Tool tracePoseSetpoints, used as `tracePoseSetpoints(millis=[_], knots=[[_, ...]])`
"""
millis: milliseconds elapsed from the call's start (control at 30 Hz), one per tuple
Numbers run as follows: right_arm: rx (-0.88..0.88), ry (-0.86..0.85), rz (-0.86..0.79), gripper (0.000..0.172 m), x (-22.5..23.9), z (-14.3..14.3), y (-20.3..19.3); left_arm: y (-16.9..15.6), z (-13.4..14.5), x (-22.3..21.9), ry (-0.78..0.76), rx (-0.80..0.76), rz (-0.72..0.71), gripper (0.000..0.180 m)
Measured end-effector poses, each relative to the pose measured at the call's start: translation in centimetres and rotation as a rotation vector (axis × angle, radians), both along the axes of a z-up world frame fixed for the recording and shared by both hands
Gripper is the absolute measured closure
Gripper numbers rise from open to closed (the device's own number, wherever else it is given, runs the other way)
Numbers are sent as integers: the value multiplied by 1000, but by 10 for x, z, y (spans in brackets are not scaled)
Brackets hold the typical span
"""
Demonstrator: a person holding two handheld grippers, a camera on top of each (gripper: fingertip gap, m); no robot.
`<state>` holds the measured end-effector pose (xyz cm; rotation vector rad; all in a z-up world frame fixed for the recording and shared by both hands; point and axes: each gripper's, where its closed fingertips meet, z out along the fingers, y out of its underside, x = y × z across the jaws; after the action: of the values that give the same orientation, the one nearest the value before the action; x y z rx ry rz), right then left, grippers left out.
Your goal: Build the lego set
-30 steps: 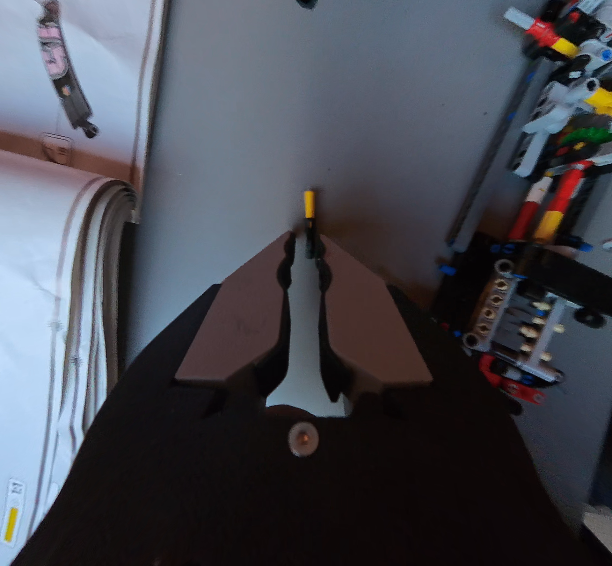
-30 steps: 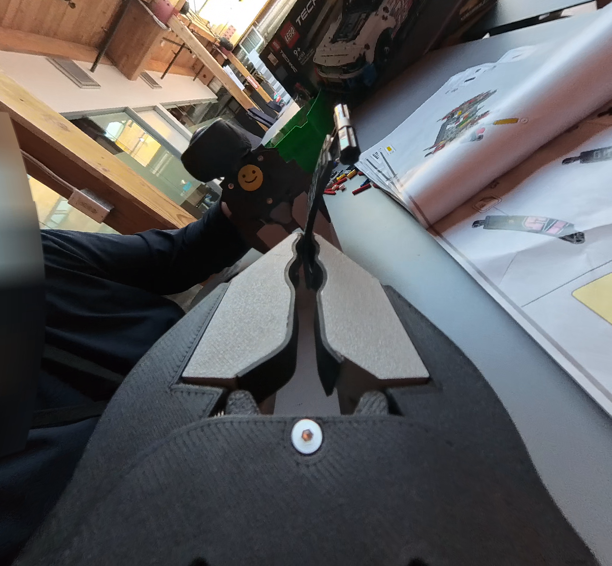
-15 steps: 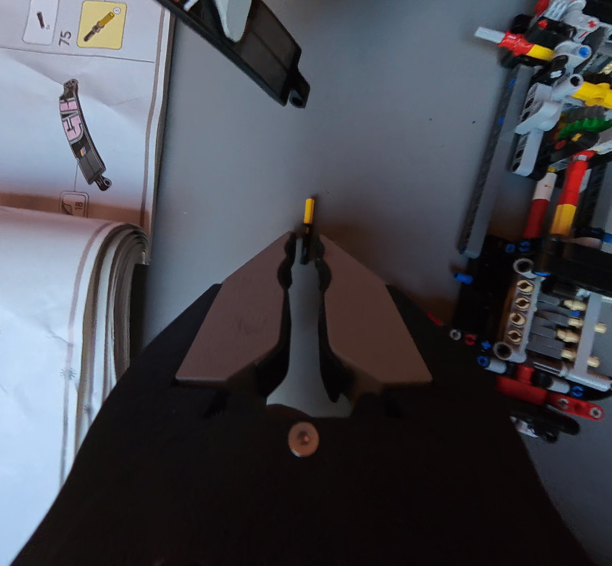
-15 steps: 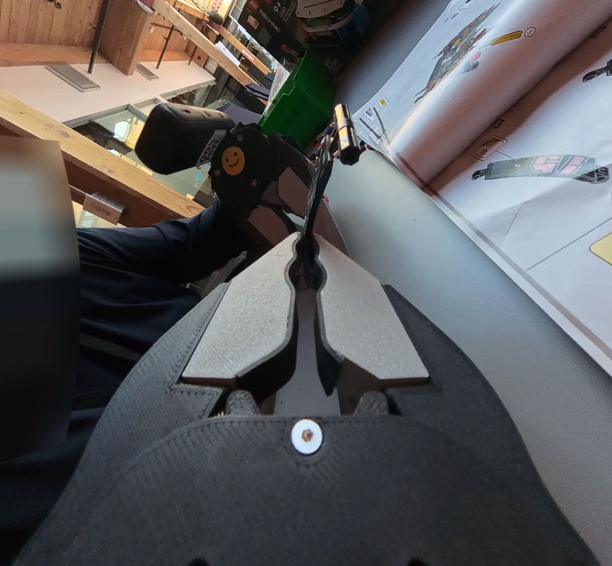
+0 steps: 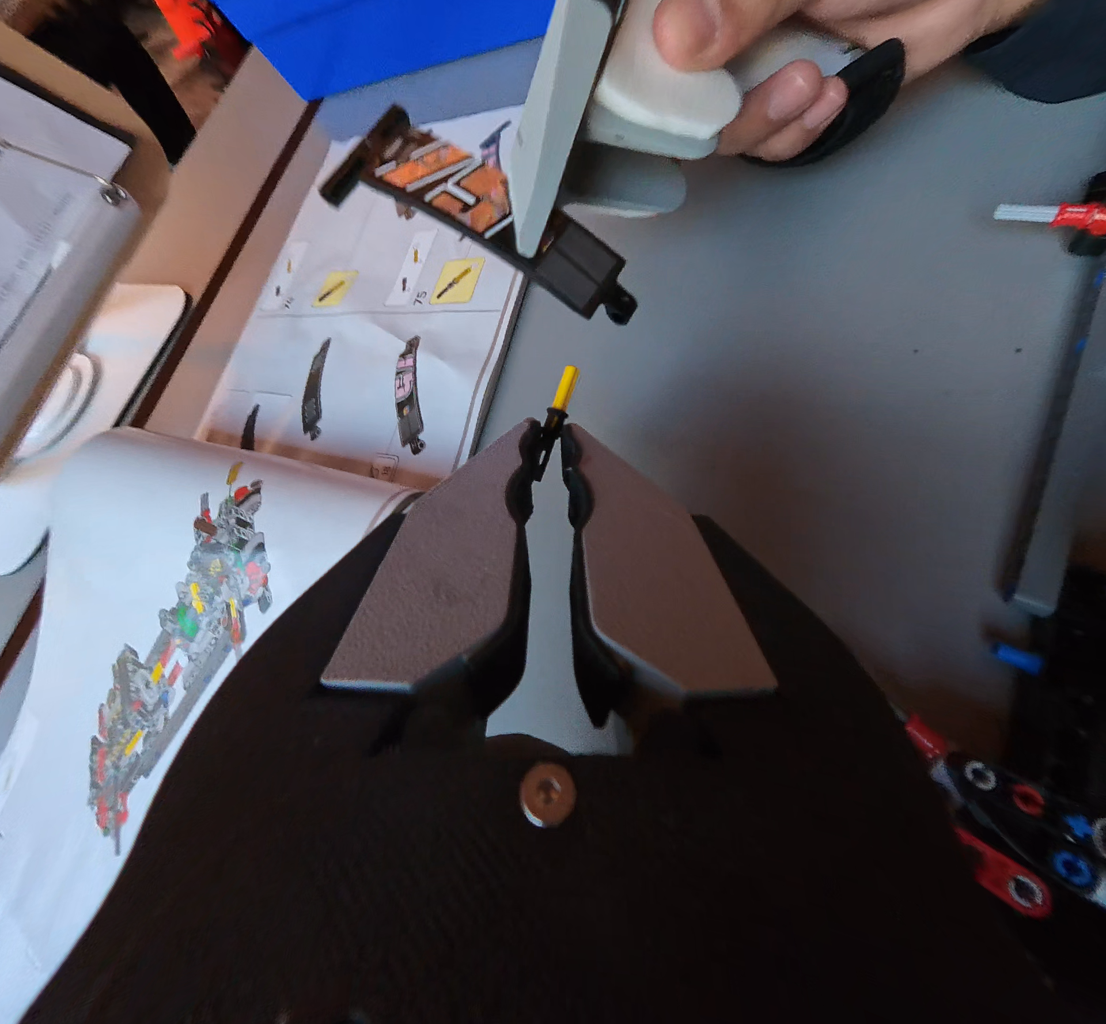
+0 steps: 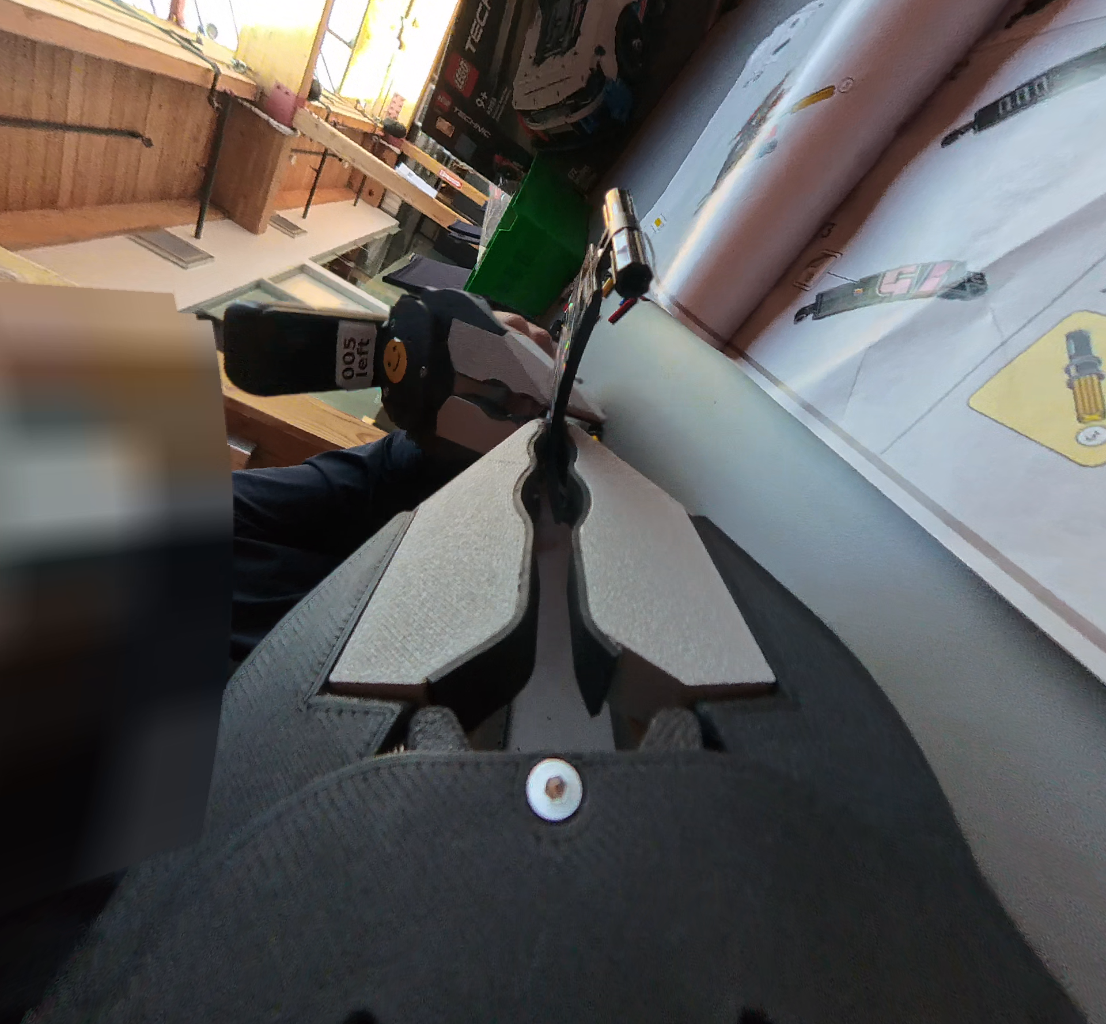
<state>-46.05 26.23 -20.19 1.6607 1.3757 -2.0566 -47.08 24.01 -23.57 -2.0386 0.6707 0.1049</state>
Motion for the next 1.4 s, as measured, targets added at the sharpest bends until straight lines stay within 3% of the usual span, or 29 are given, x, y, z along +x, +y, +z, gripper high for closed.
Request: tracePoseSetpoints(millis=[233, 667, 1067, 1200, 1400], knots=[[-153, -69, 2, 172, -6, -7, -2, 4, 3, 13, 10, 22, -33, 177], [-233, -73, -35, 172, -10, -5, 2, 6, 7, 15, 34, 46, -33, 176], [-273, -44, -93, 172, -16, -1, 0, 7, 12, 18, 174, 117, -59, 177], [-241, 6, -172, 172, -19, 4, 4, 11, 16, 19, 93, 116, -20, 177], [-165, 84, -279, 172, -23, 11, 6, 18, 17, 22, -169, 61, 43, 177]])
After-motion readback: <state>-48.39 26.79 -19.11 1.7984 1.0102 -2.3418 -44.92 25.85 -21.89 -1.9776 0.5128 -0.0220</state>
